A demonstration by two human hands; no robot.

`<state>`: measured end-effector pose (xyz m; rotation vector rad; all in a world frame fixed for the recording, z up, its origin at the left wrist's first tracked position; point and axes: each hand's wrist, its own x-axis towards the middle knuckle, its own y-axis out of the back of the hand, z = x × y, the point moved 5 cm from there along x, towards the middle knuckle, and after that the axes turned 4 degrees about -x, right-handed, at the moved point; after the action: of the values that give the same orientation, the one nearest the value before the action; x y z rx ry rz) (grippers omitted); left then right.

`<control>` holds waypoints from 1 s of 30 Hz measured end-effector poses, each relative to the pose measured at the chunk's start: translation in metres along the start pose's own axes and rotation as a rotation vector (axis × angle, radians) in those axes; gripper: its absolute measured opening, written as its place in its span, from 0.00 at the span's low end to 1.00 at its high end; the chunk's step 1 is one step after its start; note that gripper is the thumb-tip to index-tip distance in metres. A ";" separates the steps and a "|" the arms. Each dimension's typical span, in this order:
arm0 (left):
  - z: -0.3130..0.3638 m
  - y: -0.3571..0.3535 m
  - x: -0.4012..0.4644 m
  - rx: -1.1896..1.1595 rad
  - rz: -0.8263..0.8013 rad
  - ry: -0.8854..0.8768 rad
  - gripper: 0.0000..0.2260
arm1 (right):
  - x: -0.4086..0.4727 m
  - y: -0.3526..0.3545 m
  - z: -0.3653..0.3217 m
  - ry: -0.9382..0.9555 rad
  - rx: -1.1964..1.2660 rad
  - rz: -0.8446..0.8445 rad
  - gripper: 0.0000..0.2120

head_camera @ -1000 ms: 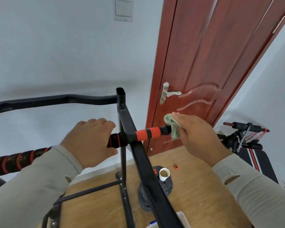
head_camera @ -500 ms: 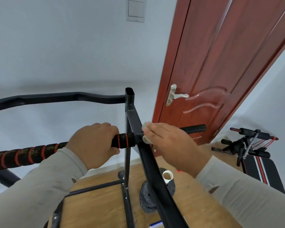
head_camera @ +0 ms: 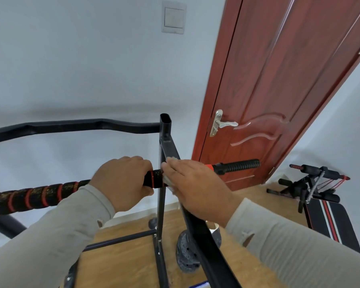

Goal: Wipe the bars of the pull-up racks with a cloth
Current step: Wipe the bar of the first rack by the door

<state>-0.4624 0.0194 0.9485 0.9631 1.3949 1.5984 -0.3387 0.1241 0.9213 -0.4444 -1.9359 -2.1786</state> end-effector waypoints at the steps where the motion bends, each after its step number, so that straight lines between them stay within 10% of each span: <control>1: -0.001 0.000 0.000 -0.012 -0.008 0.005 0.11 | -0.009 0.004 0.011 0.057 -0.043 -0.036 0.28; 7: -0.001 0.000 0.000 -0.026 -0.020 0.009 0.12 | -0.042 0.023 0.090 -0.088 -0.212 -0.143 0.27; 22: -0.031 0.013 -0.025 0.026 0.011 0.051 0.29 | 0.000 0.007 0.010 -0.142 0.108 -0.043 0.19; 30: -0.052 0.017 -0.039 -0.010 -0.058 0.126 0.09 | -0.010 0.021 0.031 -0.084 -0.002 -0.121 0.19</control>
<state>-0.4957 -0.0380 0.9586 0.8211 1.4845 1.6451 -0.3193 0.1519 0.9403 -0.4362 -2.0557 -2.2701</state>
